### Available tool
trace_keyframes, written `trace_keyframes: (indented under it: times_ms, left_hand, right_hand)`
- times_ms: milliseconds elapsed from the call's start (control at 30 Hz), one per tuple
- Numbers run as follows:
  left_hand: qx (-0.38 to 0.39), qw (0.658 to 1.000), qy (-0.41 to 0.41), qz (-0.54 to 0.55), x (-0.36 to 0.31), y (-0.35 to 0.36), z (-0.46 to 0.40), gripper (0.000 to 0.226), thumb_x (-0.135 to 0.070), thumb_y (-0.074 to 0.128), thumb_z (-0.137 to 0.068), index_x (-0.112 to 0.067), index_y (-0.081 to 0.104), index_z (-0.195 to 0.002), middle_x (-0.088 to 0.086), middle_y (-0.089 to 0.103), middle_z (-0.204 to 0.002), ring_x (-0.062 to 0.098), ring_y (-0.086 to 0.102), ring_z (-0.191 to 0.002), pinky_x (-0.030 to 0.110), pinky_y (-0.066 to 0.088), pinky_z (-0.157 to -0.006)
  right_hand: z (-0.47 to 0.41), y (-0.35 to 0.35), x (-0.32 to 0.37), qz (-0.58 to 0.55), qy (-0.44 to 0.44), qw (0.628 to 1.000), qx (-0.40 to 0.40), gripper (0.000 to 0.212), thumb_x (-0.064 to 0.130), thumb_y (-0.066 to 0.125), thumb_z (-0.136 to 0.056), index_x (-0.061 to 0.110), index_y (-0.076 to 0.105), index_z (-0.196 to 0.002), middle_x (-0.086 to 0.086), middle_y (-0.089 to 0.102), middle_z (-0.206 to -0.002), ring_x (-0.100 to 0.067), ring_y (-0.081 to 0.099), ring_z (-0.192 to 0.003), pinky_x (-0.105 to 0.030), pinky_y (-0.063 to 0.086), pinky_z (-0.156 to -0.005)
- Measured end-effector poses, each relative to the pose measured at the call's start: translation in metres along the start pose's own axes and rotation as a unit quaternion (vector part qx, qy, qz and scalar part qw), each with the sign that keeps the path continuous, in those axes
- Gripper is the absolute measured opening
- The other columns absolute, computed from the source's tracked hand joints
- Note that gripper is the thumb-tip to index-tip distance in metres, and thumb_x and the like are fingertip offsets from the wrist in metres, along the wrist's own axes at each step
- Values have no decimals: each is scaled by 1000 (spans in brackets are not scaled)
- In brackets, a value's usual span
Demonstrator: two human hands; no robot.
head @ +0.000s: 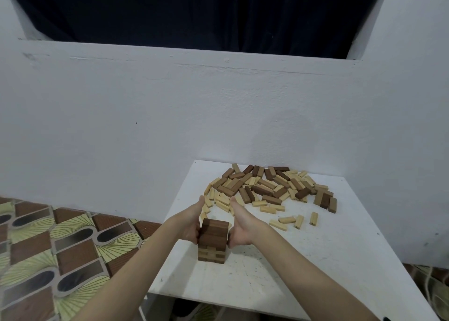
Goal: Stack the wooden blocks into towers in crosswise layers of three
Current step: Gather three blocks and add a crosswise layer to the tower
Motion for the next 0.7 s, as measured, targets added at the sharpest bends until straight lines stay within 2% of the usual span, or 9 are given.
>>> trace_keyframes:
  times_ms: [67, 133, 200, 233, 267, 333, 400, 533, 700]
  left_hand:
    - [1, 1000, 0, 3, 0, -2, -3, 86, -65, 22, -91, -8, -4, -149, 22, 8, -155, 39, 32, -135, 50, 32, -107]
    - [-6, 1000, -3, -7, 0, -4, -4, 88, -66, 23, -91, -6, -3, -149, 22, 9, -155, 38, 29, -136, 49, 29, -109]
    - [-52, 995, 19, -84, -1, -2, -5, 84, -66, 21, -92, -7, 6, -150, 20, 14, -154, 37, 23, -140, 48, 24, -113]
    - [-91, 983, 54, -147, -3, 0, -6, 78, -62, 20, -94, -8, 12, -149, 18, 20, -153, 35, 23, -140, 46, 23, -112]
    - [-130, 964, 102, -207, -5, 3, -7, 71, -56, 22, -97, -7, 19, -148, 15, 28, -150, 32, 27, -139, 43, 24, -111]
    - [-188, 919, 205, -280, -11, 10, -10, 55, -41, 30, -101, -4, 32, -141, 11, 43, -137, 25, 38, -131, 35, 30, -106]
    - [-207, 889, 282, -296, -14, 24, -12, 43, -30, 38, -100, -4, 41, -135, 9, 47, -136, 22, 42, -127, 28, 33, -101]
    - [-194, 846, 391, -307, -13, 65, -21, 29, -17, 44, -98, -7, 52, -124, 5, 54, -126, 16, 47, -116, 15, 31, -87]
    - [-151, 826, 426, -336, 0, 117, -53, 25, -17, 45, -98, -10, 56, -119, 0, 56, -118, 9, 47, -108, 11, 30, -83]
  right_hand:
    - [3, 2, 0, -8, -4, 1000, 11, 83, 72, 29, -89, 20, 12, -152, -24, 58, -121, -40, 55, -115, -49, 44, -85]
    - [5, 2, 1, -8, -2, 1000, 25, 85, 73, 29, -88, 20, 9, -152, -24, 53, -131, -39, 52, -121, -49, 44, -85]
    - [5, -4, 2, 28, 5, 999, 16, 90, 74, 29, -88, 16, 8, -153, -23, 38, -145, -39, 40, -132, -49, 39, -95]
    - [3, -11, 3, 74, -10, 997, -9, 89, 72, 31, -89, 13, 9, -153, -23, 31, -150, -40, 34, -136, -50, 35, -102]
    - [3, -18, 4, 135, -34, 989, -44, 84, 67, 34, -92, 10, 17, -151, -22, 32, -149, -40, 36, -134, -49, 35, -104]
    - [7, -35, 8, 219, -89, 965, -112, 64, 53, 44, -95, 8, 39, -140, -15, 49, -130, -31, 53, -110, -39, 46, -88]
    - [10, -55, 10, 236, -125, 952, -148, 44, 39, 51, -95, 7, 51, -126, -10, 55, -109, -22, 53, -87, -31, 45, -70]
    - [18, -102, 10, 211, -175, 940, -203, 19, 22, 53, -93, 10, 59, -107, -6, 58, -94, -18, 53, -73, -27, 42, -59]
    - [27, -159, 0, 178, -213, 926, -254, 13, 15, 53, -92, 9, 63, -97, -6, 61, -88, -18, 55, -68, -26, 40, -54]
Point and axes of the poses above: each hand's wrist, its own z-axis away from the middle knuckle, its own y-axis out of the palm, x = y × z, the point moved 2 cm from there along -z, towards the middle knuckle
